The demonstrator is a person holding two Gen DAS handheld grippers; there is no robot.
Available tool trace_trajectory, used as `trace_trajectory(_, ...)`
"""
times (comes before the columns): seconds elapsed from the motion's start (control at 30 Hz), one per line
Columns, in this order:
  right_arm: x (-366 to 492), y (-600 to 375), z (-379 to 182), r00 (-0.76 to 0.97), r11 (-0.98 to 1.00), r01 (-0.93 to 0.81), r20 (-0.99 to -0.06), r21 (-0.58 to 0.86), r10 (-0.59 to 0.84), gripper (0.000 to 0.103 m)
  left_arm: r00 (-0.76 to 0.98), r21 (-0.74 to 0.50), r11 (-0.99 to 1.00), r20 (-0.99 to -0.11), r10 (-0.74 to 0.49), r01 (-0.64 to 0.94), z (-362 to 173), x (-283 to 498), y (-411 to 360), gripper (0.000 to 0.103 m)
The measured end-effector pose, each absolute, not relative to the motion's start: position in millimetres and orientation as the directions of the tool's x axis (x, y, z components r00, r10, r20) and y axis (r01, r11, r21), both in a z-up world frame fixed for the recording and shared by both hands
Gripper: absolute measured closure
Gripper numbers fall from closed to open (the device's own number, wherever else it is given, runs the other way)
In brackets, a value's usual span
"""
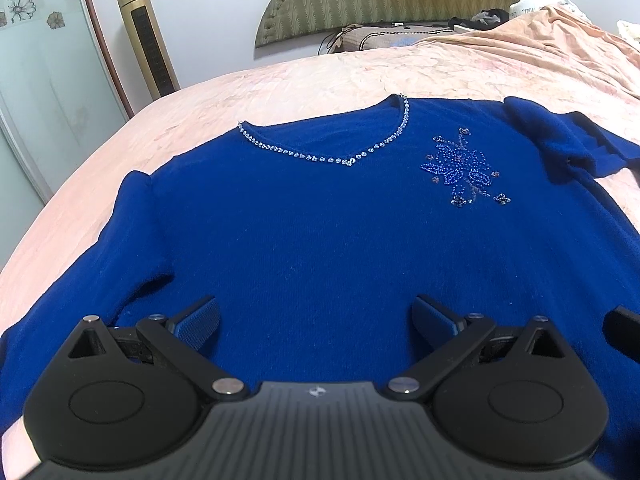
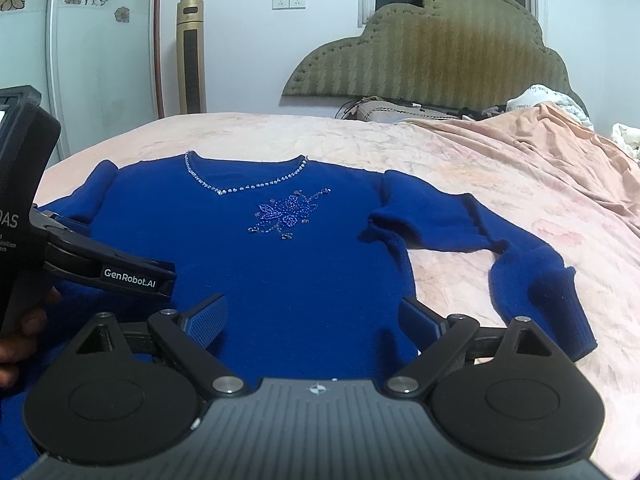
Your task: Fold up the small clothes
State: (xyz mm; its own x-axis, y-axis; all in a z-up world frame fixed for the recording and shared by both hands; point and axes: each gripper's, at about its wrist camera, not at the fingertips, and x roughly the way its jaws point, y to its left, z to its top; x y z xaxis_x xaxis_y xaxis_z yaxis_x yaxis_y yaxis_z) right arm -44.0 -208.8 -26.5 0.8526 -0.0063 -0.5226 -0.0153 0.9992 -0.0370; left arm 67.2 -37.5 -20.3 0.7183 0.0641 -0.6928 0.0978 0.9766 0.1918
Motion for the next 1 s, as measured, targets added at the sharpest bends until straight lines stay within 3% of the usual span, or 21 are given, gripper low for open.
trace_trajectory(0.23, -45, -214, -27, 0.851, 0.997, 0.011, -0.523, -0.072, -0.047, 0.013, 0.720, 0.192, 0.977, -0.691, 0.065, 0.096, -21, 69, -39, 0.000)
trace_trajectory(0.4, -45, -224, -27, 0.850, 0.995, 0.036, -0.521, -0.092, -0.079, 0.022, 0.720, 0.191, 0.976, -0.691, 0.059, 0.103, -20, 69, -40, 0.000)
trace_trajectory(0.7, -43, -283, -35, 0.787, 0.960, 0.208, -0.551, -0.186, -0.277, 0.032, 0.731, 0.188, 0.974, -0.681, 0.033, 0.131, -16, 67, -44, 0.000)
trace_trajectory(0.83, -36, -310, -50, 0.758, 0.954, 0.234, -0.580, -0.186, -0.299, 0.039, 0.730, 0.198, 0.970, -0.683, 0.033, 0.141, -17, 67, -47, 0.000)
trace_trajectory(0.87, -33, -318, -51, 0.759, 0.958, 0.235, -0.584, -0.164, -0.286, 0.042, 0.728, 0.198, 0.970, -0.685, 0.031, 0.144, -17, 67, -47, 0.000)
trace_trajectory(0.93, -29, -328, -50, 0.759, 0.961, 0.244, -0.592, -0.127, -0.271, 0.069, 0.727, 0.198, 0.969, -0.686, 0.029, 0.148, -17, 67, -48, 0.000)
trace_trajectory(0.97, -28, -331, -50, 0.758, 0.956, 0.261, -0.586, -0.132, -0.288, 0.094, 0.727, 0.199, 0.969, -0.686, 0.028, 0.150, -16, 67, -48, 0.000)
trace_trajectory(1.0, -28, -335, -48, 0.759, 0.953, 0.273, -0.579, -0.130, -0.297, 0.097, 0.726, 0.200, 0.968, -0.687, 0.029, 0.151, -16, 67, -47, 0.000)
